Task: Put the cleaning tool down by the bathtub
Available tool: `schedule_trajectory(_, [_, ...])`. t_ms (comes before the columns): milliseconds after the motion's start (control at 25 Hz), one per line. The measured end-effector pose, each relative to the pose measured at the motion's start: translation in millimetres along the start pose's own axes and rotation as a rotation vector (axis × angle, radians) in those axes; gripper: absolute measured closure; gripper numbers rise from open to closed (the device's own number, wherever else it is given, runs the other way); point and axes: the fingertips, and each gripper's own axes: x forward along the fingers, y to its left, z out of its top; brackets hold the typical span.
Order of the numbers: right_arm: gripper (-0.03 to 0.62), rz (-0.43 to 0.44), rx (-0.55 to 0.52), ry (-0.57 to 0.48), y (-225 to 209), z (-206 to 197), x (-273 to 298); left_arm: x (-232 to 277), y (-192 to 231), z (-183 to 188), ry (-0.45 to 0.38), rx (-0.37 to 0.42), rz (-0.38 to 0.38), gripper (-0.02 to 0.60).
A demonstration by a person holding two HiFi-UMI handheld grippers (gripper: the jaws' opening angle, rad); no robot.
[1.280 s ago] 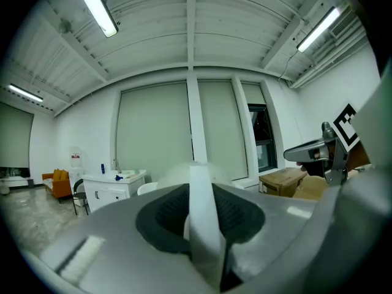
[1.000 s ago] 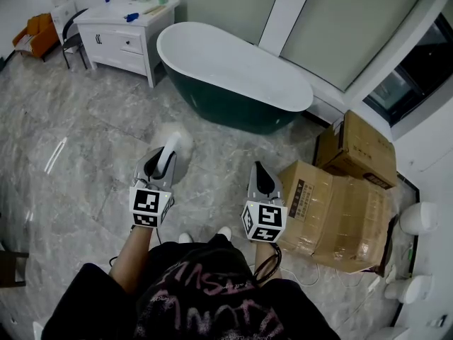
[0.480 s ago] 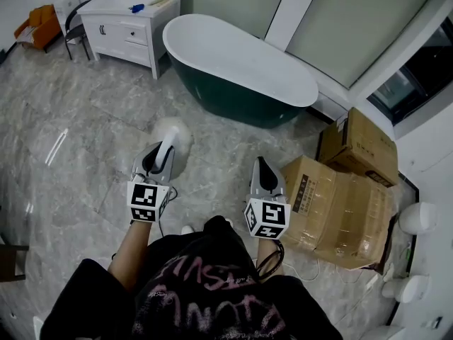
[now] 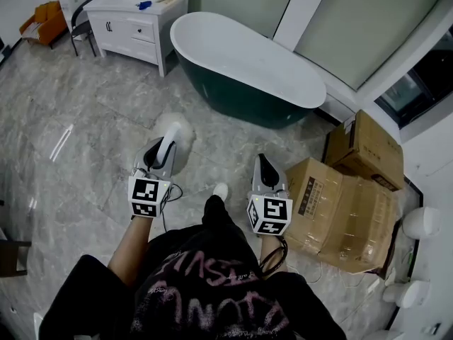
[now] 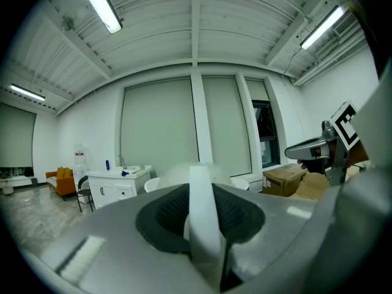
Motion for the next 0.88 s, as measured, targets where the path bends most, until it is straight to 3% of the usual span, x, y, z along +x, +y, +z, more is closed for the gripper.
schedule_trajectory(360, [0.579,0.027,0.015,0.026,-12,-10,50,45,17,-8,0.049,0.017,0.005,0.491])
schedule_trajectory(880, [0.579,0.06,0.053,0.096,-53,-34,158,142,50,-32,0.146,-0.024,0.044,0.491])
